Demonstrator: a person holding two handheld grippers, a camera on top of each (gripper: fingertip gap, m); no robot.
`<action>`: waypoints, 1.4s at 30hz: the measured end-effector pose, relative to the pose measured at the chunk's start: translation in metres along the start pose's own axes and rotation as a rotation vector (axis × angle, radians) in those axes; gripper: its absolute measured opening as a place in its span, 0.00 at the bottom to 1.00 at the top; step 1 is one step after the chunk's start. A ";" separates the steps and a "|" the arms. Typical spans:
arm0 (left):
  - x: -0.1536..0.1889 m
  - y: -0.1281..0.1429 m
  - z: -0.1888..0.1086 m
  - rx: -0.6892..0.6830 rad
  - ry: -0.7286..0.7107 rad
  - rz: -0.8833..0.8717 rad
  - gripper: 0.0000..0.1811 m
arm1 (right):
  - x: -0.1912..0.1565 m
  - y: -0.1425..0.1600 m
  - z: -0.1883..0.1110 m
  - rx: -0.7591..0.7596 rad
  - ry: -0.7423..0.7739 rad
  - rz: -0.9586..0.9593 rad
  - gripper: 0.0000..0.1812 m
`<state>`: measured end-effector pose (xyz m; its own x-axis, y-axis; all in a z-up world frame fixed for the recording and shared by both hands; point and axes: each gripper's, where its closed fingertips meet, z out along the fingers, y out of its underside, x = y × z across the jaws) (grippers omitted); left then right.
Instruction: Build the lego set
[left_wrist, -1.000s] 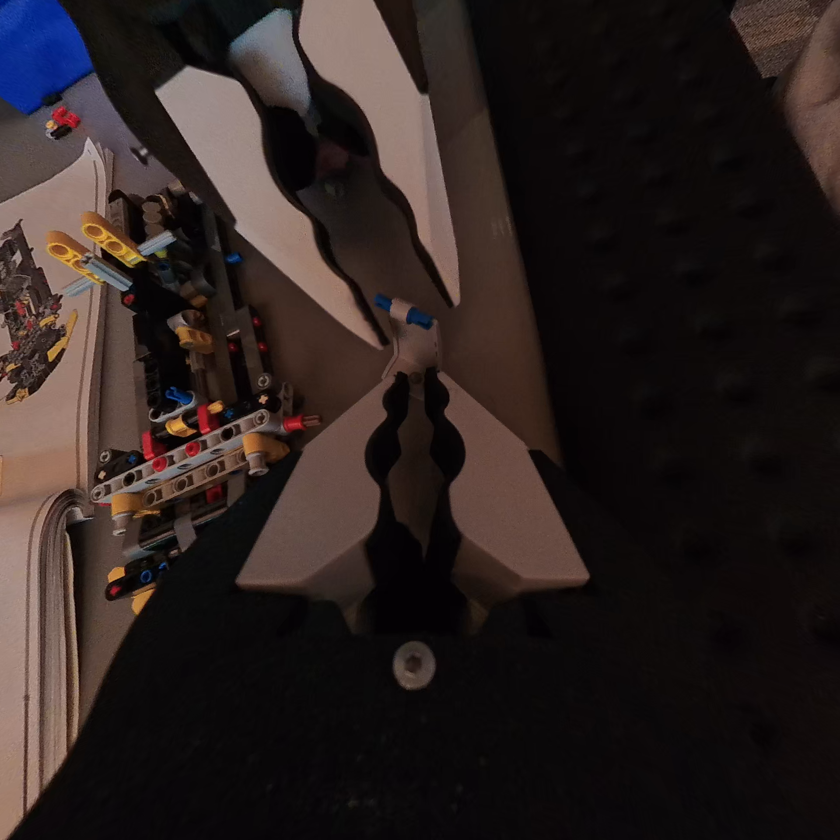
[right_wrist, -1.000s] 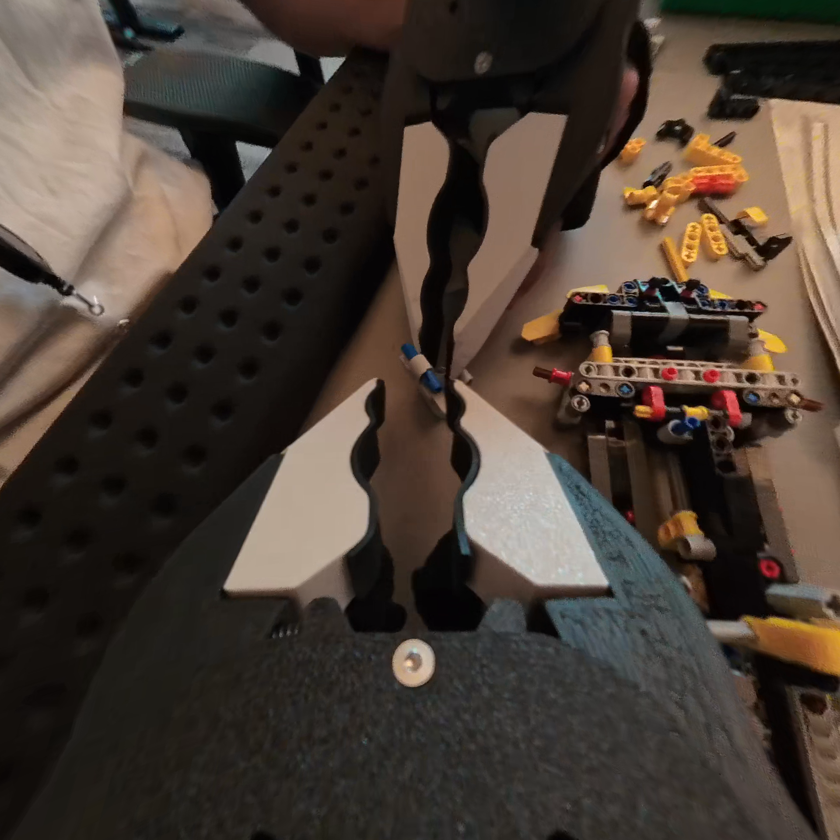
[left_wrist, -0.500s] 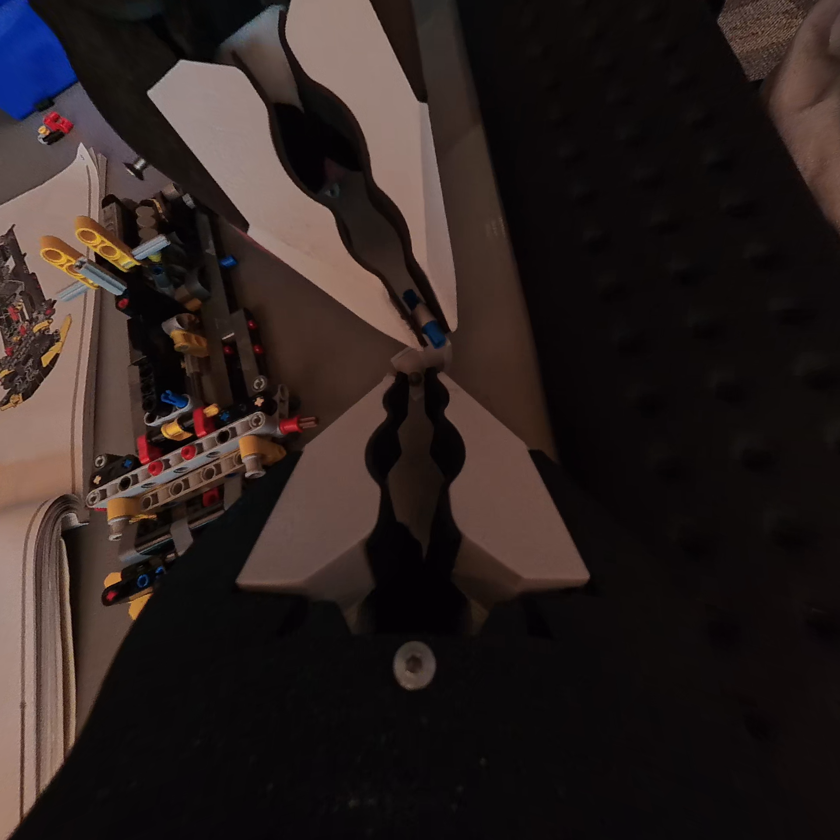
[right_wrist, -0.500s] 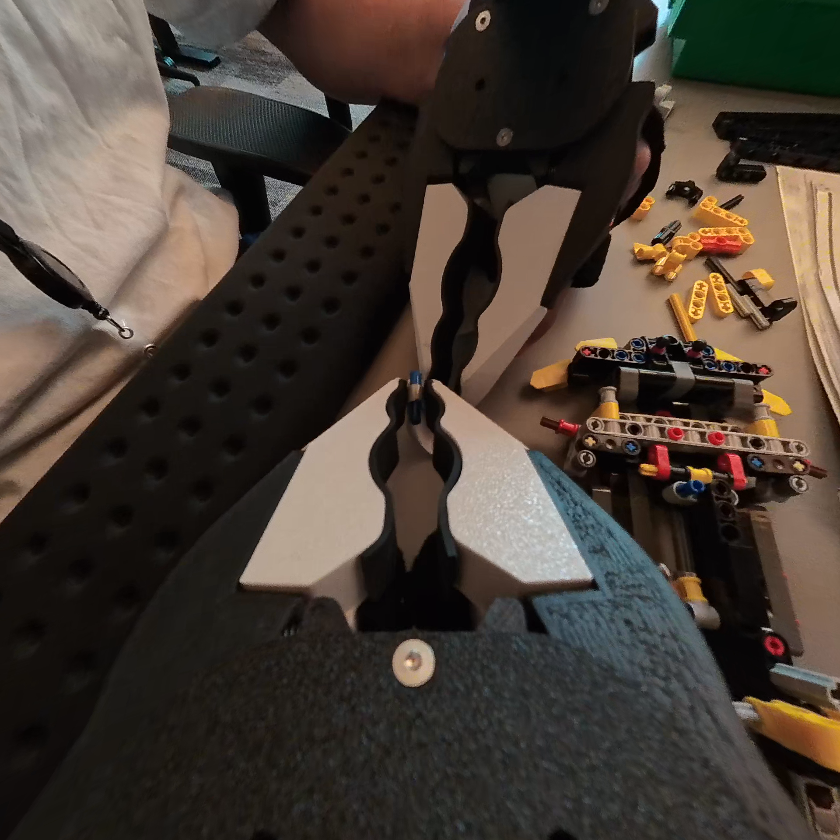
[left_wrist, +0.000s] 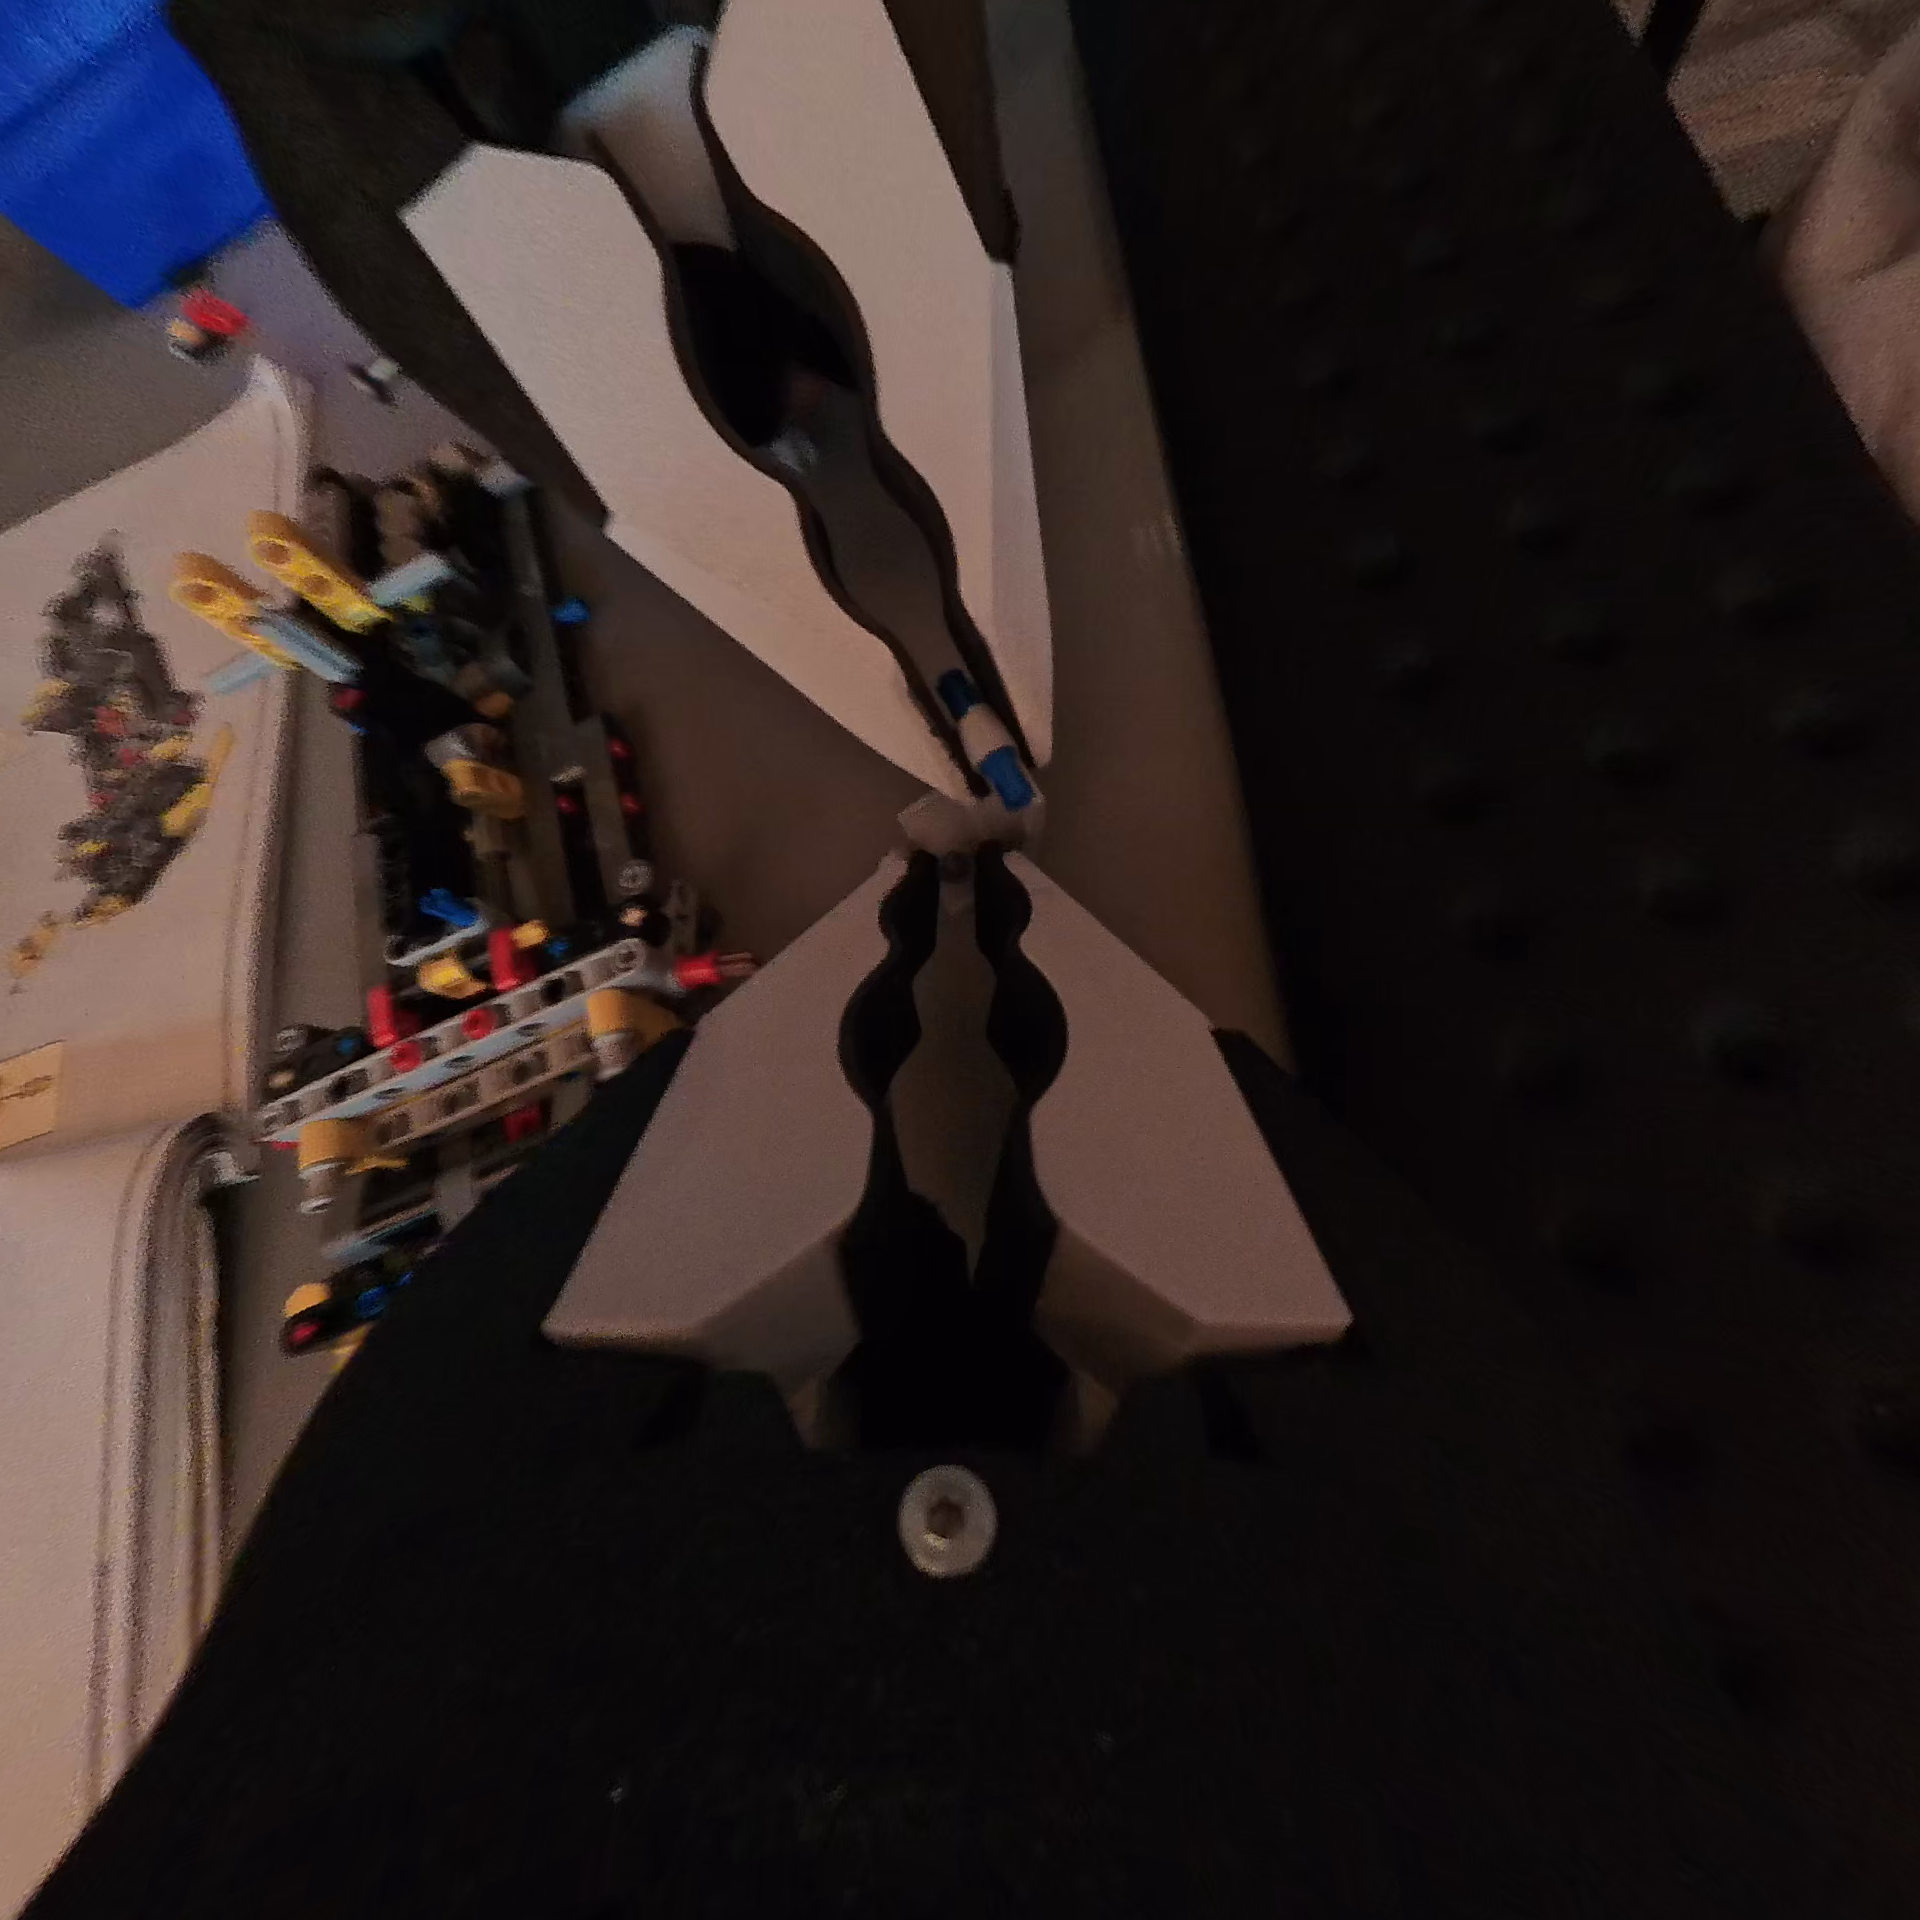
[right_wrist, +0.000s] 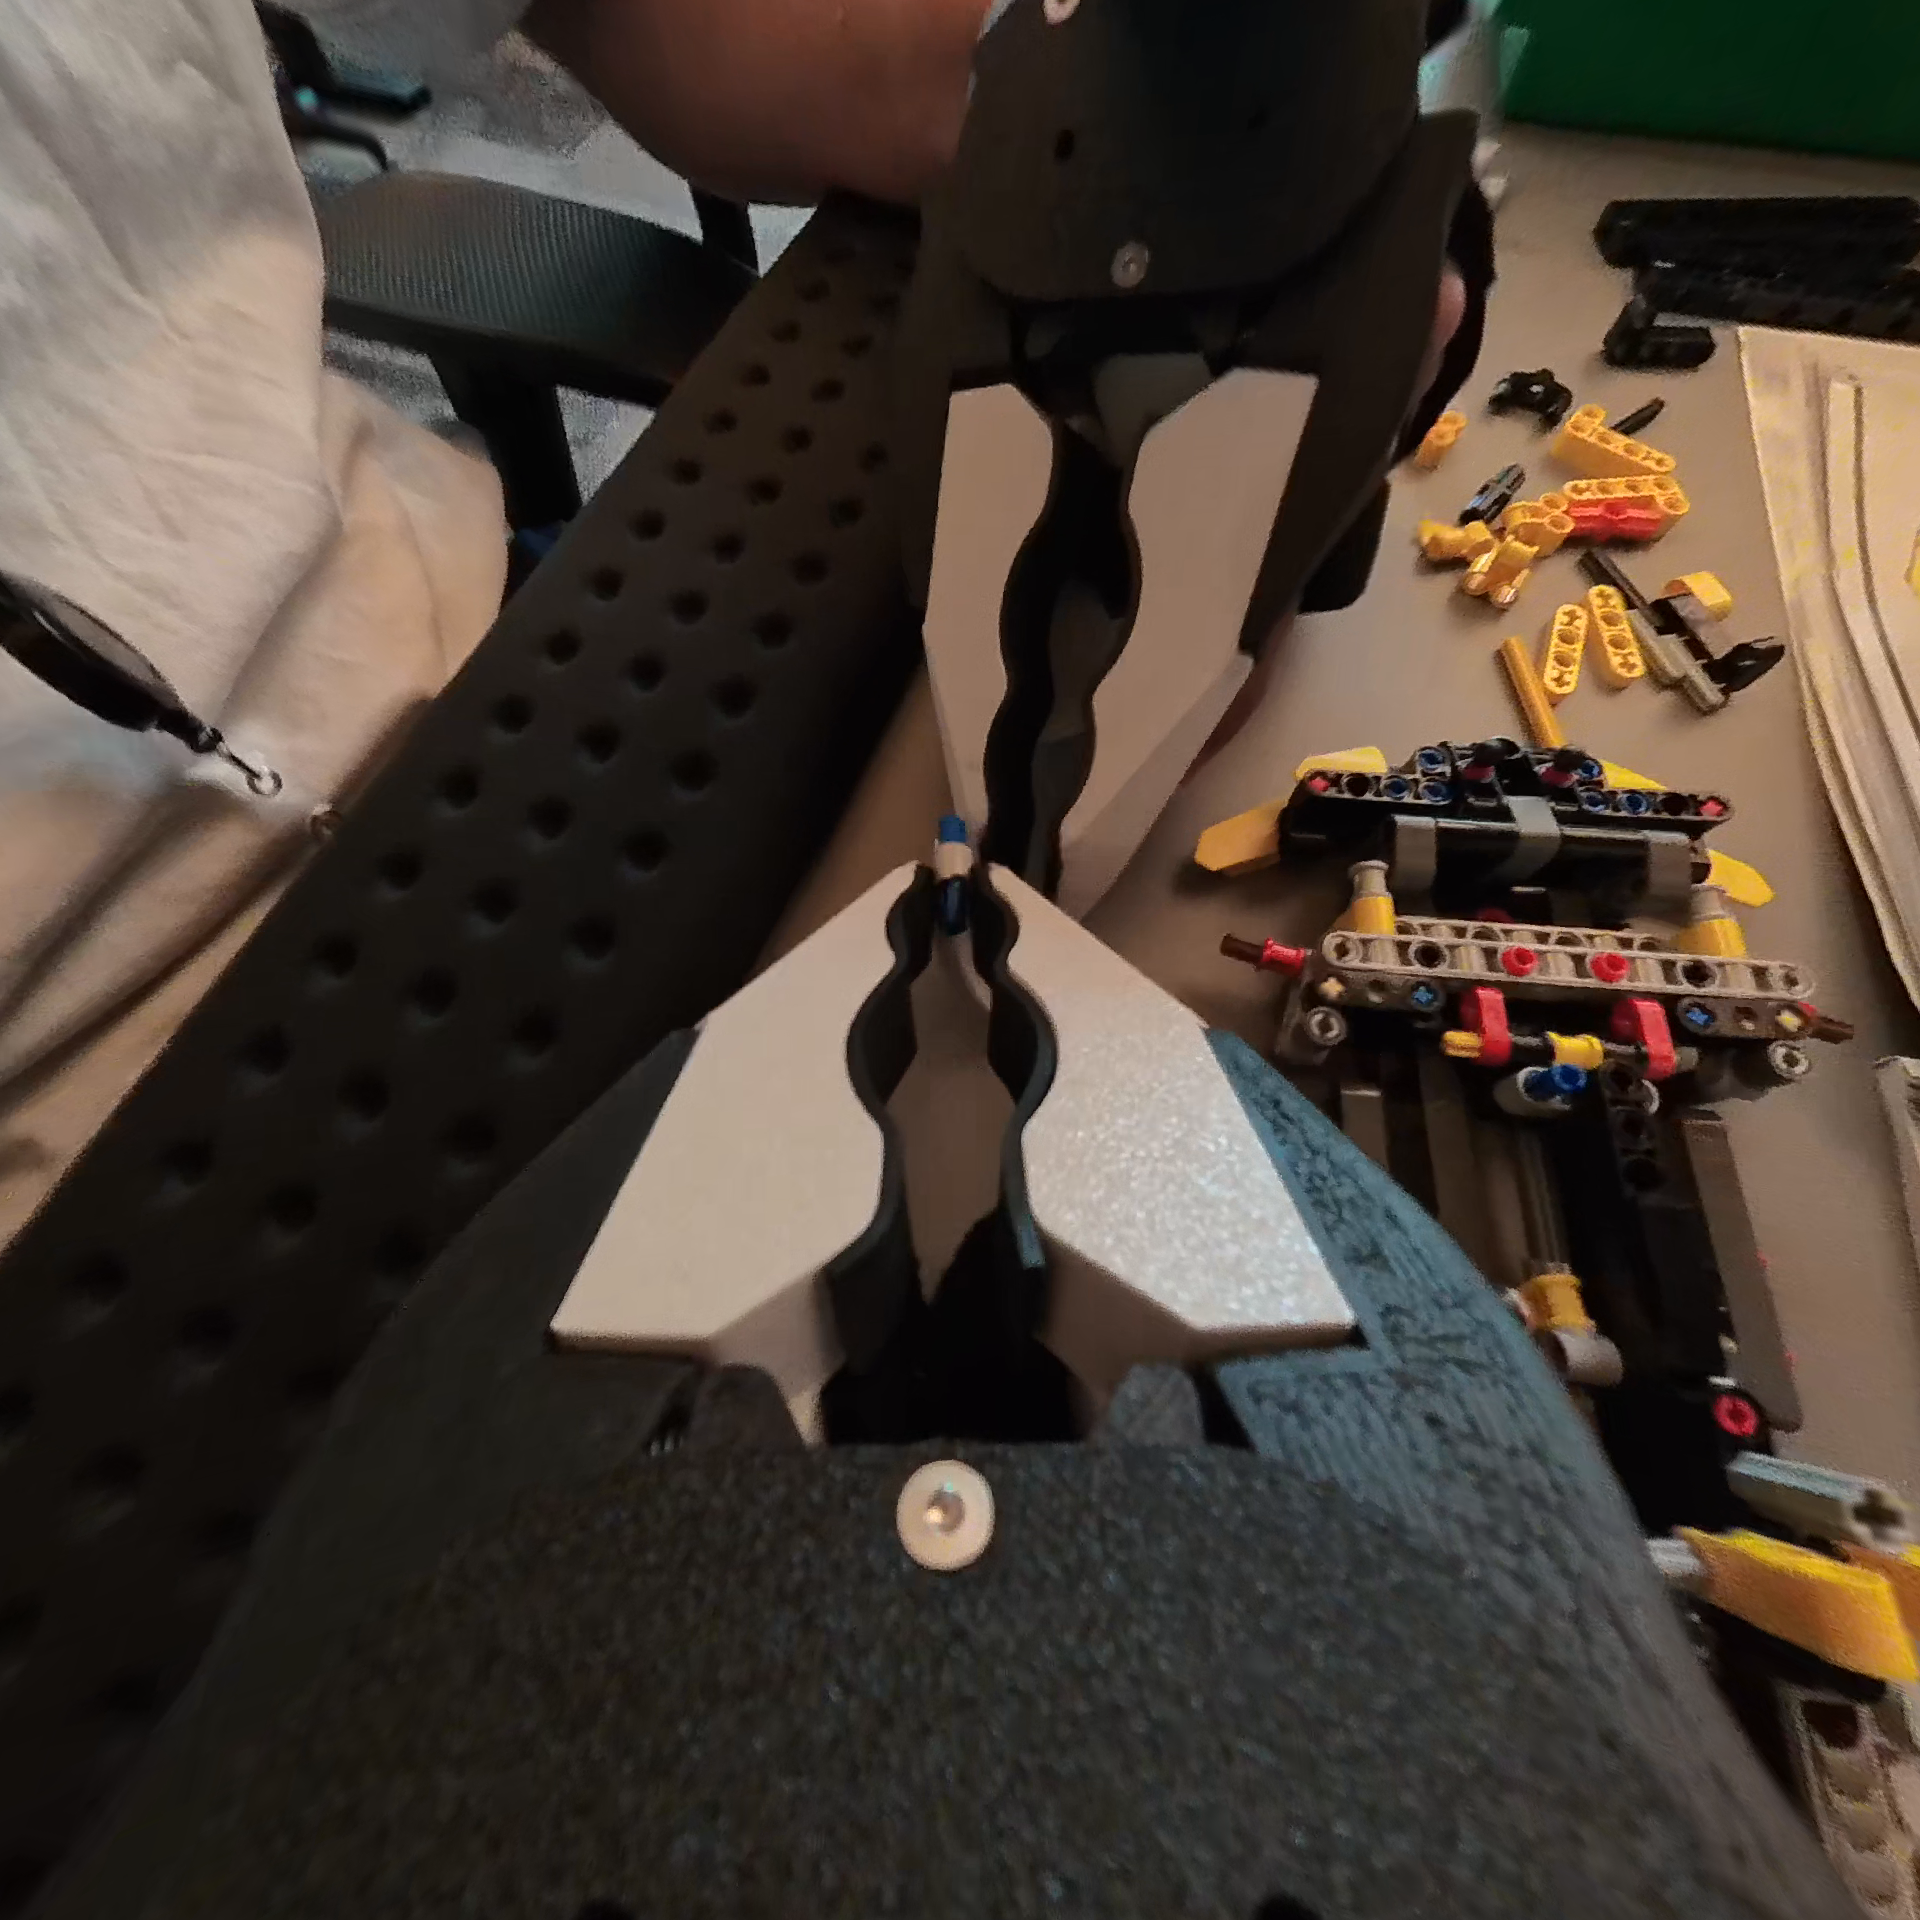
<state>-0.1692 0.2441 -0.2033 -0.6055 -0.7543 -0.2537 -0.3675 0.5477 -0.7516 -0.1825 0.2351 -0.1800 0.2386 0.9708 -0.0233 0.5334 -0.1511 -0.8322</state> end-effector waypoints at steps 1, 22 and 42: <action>-0.008 -0.006 -0.006 0.040 -0.047 0.000 0.03 | 0.002 -0.004 -0.002 0.000 0.011 0.023 0.04; -0.051 -0.069 -0.084 0.629 -0.171 -0.247 0.03 | 0.040 -0.071 -0.049 0.326 0.352 0.125 0.03; -0.048 -0.068 -0.076 0.669 -0.003 -0.411 0.03 | 0.043 -0.061 -0.048 0.233 0.444 0.016 0.03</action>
<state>-0.1685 0.2708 -0.0938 -0.5109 -0.8508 0.1231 -0.0572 -0.1092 -0.9924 -0.1658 0.2773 -0.1042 0.5950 0.7880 0.1585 0.3433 -0.0709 -0.9366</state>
